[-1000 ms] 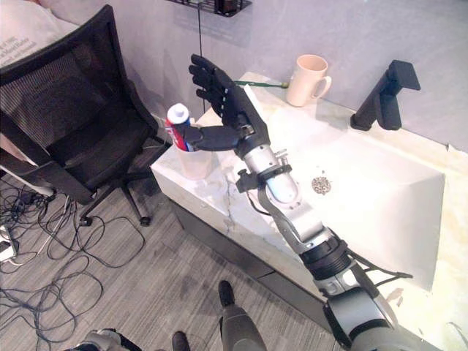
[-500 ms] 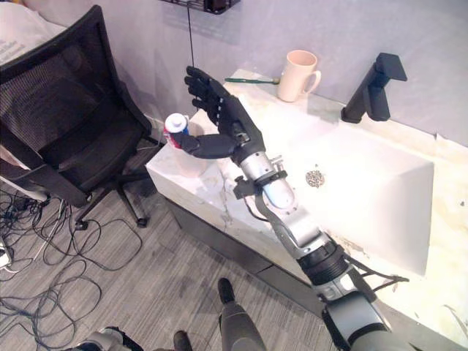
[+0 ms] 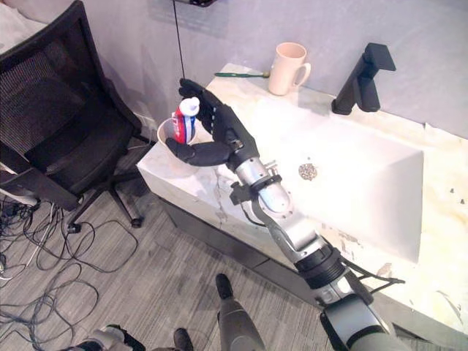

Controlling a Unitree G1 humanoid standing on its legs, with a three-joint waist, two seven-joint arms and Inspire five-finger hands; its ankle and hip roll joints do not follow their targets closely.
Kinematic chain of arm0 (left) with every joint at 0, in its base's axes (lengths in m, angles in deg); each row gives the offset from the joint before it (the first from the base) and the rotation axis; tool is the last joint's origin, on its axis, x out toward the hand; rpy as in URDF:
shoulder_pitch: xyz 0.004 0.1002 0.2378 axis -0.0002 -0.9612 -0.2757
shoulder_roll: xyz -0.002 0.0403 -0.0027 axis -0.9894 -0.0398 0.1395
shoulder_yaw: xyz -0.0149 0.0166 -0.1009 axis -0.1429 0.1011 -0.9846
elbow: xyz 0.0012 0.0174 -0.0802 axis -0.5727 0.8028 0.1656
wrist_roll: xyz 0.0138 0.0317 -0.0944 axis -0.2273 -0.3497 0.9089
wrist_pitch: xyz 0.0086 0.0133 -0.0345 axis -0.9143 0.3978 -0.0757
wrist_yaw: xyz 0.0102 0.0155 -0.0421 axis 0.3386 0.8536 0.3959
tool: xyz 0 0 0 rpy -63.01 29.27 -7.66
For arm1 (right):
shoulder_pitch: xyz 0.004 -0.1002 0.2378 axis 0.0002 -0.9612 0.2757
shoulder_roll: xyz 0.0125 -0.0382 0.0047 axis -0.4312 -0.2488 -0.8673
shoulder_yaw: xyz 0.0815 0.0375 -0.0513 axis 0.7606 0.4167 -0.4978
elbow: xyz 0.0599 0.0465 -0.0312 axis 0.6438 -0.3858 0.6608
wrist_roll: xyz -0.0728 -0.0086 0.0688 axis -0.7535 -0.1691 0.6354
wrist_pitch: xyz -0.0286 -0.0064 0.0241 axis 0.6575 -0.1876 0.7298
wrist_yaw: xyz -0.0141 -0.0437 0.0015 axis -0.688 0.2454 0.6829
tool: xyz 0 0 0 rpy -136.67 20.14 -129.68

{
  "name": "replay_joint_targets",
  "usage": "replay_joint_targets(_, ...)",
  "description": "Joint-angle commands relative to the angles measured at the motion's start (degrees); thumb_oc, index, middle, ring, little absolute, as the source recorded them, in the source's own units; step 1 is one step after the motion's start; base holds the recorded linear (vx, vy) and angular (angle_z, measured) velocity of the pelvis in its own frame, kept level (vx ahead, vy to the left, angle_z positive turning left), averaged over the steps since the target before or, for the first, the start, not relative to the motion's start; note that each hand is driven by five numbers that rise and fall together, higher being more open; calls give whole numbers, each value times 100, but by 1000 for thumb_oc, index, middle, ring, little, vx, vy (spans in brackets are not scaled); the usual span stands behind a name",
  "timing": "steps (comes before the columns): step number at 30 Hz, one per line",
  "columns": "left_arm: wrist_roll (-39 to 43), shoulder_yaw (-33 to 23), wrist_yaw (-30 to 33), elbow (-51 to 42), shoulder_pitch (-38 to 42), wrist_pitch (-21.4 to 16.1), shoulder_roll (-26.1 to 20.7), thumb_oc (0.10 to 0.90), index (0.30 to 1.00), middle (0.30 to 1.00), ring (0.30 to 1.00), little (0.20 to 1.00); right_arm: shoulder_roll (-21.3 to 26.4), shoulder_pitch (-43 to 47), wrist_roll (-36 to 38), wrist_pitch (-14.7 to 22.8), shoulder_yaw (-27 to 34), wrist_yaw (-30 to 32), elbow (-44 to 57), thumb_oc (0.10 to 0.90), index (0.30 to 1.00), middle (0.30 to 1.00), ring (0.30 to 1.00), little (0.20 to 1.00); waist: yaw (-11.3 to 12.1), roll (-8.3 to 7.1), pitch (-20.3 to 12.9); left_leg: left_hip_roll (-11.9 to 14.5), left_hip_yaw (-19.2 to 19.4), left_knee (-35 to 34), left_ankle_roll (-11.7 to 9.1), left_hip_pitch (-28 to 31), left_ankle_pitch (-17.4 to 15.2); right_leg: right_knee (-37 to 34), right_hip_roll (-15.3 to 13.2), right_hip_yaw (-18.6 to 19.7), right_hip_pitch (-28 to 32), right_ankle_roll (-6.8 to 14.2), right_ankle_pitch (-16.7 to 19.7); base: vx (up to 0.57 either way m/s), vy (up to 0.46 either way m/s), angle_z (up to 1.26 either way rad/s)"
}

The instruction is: Organize the bathroom.

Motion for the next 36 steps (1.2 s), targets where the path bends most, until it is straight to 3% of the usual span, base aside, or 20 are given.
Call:
replay_joint_targets(1, 36, 64, 50, 84, -99, 193, -274, 800, 900, 900, 900, 900, -199, 454, -421, 423, 375, 8, 739, 800, 900, 900, 900, 900, -133, -217, -98, 41, 150, 683, 125, -540, -25, 71, -170, 666, 432, 504, -529, 0, 0, 0)
replay_joint_targets(11, -216, -128, 54, 227, -308, 87, -286, 800, 900, 900, 900, 900, 416, -137, -776, 387, 1055, 433, 1144, 800, 900, 900, 900, 900, -267, -333, -342, 0, 274, 271, 125, -156, 52, -148, -74, 664, 729, 546, -501, 34, -1, -8)
replay_joint_targets(13, -237, -230, 78, 261, -387, 33, -297, 800, 900, 900, 900, 900, 690, -399, -730, 546, 1465, 487, 1221, 800, 900, 900, 900, 900, -340, -364, -429, 6, 345, 163, 132, -21, 62, -172, -32, 681, 798, 561, -500, 76, 9, -17)
replay_joint_targets(16, -219, -261, 89, 275, -419, 11, -307, 800, 900, 900, 900, 900, 781, -486, -737, 603, 1613, 518, 1247, 800, 900, 900, 900, 900, -362, -373, -451, 7, 361, 133, 133, 16, 64, -175, -21, 685, 813, 565, -502, 51, 1, -12)
replay_joint_targets(18, -244, -412, 122, 320, -558, -167, -342, 800, 900, 900, 900, 900, 1254, -823, -834, 889, 2333, 838, 1269, 800, 900, 900, 900, 900, -466, -415, -579, 7, 442, 45, 153, 156, 46, -195, 28, 709, 887, 587, -516, 103, -7, -21)
replay_joint_targets(22, -205, -453, 196, 342, -676, -435, -393, 800, 900, 900, 900, 900, 1658, -1041, -888, 1133, 3018, 1238, 1174, 800, 900, 900, 900, 900, -549, -444, -689, 21, 498, -47, 148, 265, 63, -180, 78, 712, 933, 602, -537, 67, -8, -18)
replay_joint_targets(26, -50, -605, -244, 358, -839, -454, -401, 800, 900, 900, 900, 900, 2134, -1449, -1312, 1202, 3980, 2163, 980, 800, 900, 900, 900, 900, -643, -473, -839, 49, 573, -137, 139, 377, 65, -220, 104, 711, 993, 630, -544, 80, -18, -13)
replay_joint_targets(27, 37, -618, -649, 363, -919, -438, -384, 800, 900, 900, 900, 900, 2295, -1615, -1409, 1248, 4308, 2638, 845, 800, 900, 900, 900, 900, -697, -472, -884, 53, 593, -198, 135, 426, 90, -241, 126, 713, 1019, 636, -540, 77, -19, -12)
replay_joint_targets(29, 137, -667, -877, 318, -1006, -516, -358, 800, 900, 900, 900, 900, 2471, -1928, -1494, 1326, 4856, 3291, 525, 800, 900, 900, 900, 900, -757, -461, -938, 52, 630, -279, 129, 498, 93, -279, 148, 717, 1048, 654, -530, 70, -13, -6)
replay_joint_targets(31, 380, -708, -1023, 256, -1082, -632, -380, 800, 900, 900, 900, 900, 2576, -2392, -1393, 1406, 5588, 3951, 92, 800, 900, 900, 900, 900, -843, -442, -986, 44, 657, -407, 110, 571, 131, -346, 185, 743, 1064, 669, -492, 50, -6, -7)
replay_joint_targets(32, 429, -712, -1068, 228, -1083, -702, -384, 800, 900, 900, 900, 900, 2582, -2551, -1409, 1355, 5808, 4320, -83, 800, 900, 900, 900, 900, -870, -437, -995, 41, 670, -451, 102, 592, 145, -381, 199, 771, 1076, 672, -479, 36, -5, 0)
replay_joint_targets(34, 437, -714, -1138, 215, -1086, -769, -411, 800, 900, 900, 900, 900, 2606, -2723, -1298, 1384, 6053, 4478, -227, 800, 900, 900, 900, 900, -878, -427, -998, 36, 674, -500, 99, 614, 164, -412, 209, 777, 1089, 677, -463, 7, -3, -2)
replay_joint_targets(35, 420, -719, -1203, 193, -1089, -850, -436, 800, 900, 900, 900, 900, 2627, -2859, -1228, 1219, 6311, 4984, -434, 800, 900, 900, 900, 900, -919, -412, -1002, 34, 680, -541, 89, 625, 180, -440, 219, 783, 1091, 684, -446, 25, -10, -14)
replay_joint_targets(36, 395, -696, -1190, 172, -1094, -889, -473, 800, 900, 900, 900, 900, 2600, -3301, -940, 1408, 6880, 5194, -923, 800, 900, 900, 900, 900, -968, -383, -1004, 34, 696, -613, 56, 645, 209, -501, 233, 806, 1102, 700, -409, 25, -10, -10)
